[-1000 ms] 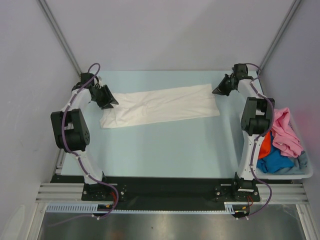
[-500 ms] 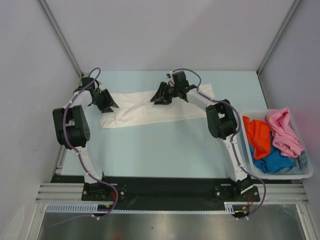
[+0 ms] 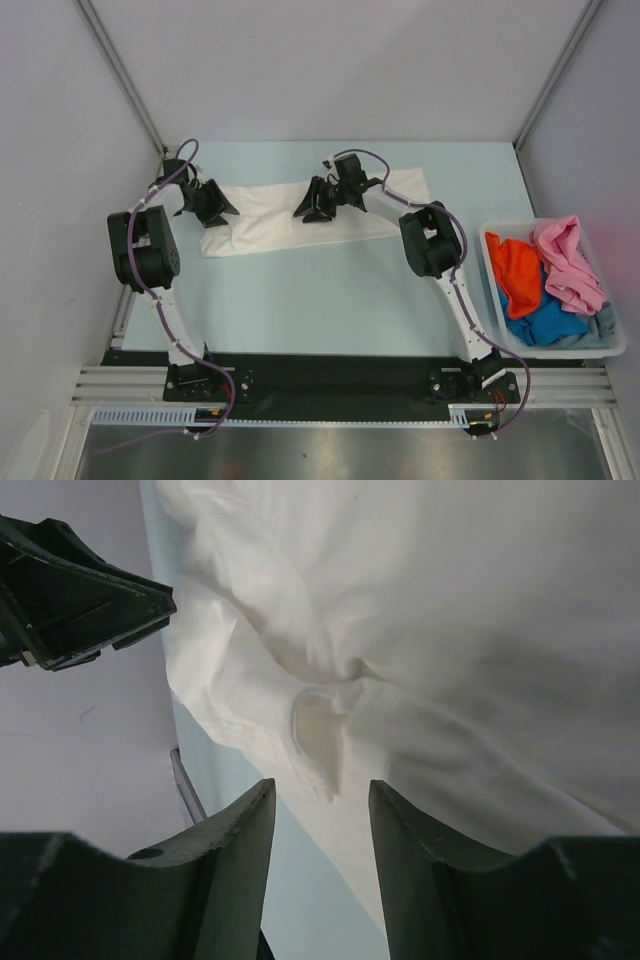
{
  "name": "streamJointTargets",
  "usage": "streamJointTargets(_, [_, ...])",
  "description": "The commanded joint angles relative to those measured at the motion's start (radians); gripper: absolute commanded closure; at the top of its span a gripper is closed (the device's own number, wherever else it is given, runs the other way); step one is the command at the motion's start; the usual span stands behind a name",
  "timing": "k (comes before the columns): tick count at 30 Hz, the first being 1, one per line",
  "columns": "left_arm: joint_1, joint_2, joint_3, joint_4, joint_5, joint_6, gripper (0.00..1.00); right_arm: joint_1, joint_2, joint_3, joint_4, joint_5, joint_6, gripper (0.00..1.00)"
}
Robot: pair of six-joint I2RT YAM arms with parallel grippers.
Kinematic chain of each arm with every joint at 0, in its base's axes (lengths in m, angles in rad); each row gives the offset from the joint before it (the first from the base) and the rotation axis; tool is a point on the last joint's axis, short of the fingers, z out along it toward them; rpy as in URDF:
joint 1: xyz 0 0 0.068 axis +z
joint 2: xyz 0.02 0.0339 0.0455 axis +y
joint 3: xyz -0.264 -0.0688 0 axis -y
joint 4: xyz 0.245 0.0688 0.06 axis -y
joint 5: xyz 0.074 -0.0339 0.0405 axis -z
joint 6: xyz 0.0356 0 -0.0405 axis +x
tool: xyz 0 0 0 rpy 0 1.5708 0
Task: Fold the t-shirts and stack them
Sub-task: Fold the tshirt
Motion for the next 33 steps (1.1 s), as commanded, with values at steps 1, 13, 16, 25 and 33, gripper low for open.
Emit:
streamJointTargets(1, [0.014,0.025,-0.005,0.044,0.032,-0.022,0.46,0.011,0.026,0.054,0.025,-0.027,-0.015,0.52])
streamJointTargets(13, [0.030,0.062,0.021,0.062,0.050,-0.044,0.49,0.045,0.064,0.057,0.101,-0.060,0.059,0.61])
streamJointTargets(16, [0.031,0.068,0.022,0.064,0.052,-0.045,0.51,0.051,0.072,0.057,0.124,-0.074,0.076,0.63])
streamJointTargets(25, [0.037,0.079,0.024,0.065,0.049,-0.044,0.59,0.051,0.070,0.058,0.130,-0.071,0.125,0.87])
streamJointTargets(33, [0.039,0.091,0.042,0.050,0.032,-0.028,0.70,0.023,0.050,0.112,0.065,-0.111,0.257,1.00])
